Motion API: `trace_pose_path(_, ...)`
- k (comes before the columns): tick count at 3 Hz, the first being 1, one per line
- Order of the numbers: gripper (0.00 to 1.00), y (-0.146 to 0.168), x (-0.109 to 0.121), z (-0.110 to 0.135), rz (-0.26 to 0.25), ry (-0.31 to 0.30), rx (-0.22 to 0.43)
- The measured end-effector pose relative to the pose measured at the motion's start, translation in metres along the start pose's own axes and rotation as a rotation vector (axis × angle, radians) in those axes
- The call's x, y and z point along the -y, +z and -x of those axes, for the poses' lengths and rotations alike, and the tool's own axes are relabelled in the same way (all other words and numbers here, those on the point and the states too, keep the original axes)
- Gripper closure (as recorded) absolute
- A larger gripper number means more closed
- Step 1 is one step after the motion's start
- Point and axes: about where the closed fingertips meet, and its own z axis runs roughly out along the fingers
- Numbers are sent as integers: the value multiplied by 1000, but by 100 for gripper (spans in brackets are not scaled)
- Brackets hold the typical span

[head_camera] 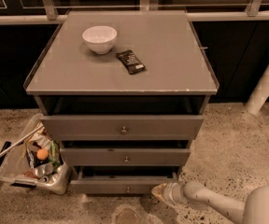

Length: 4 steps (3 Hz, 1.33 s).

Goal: Close bottom drawer

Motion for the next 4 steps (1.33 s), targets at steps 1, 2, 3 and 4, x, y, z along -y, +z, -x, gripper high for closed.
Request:
trace_pose_path(1, 62, 0, 0, 0, 0, 0, 0)
trace_pose_path(2, 38, 0, 0, 0, 0, 0, 0)
trace_pose_path(3, 15, 0, 0, 0, 0, 0, 0)
trace_pose_path(4, 0, 0, 0, 0, 0, 0, 0)
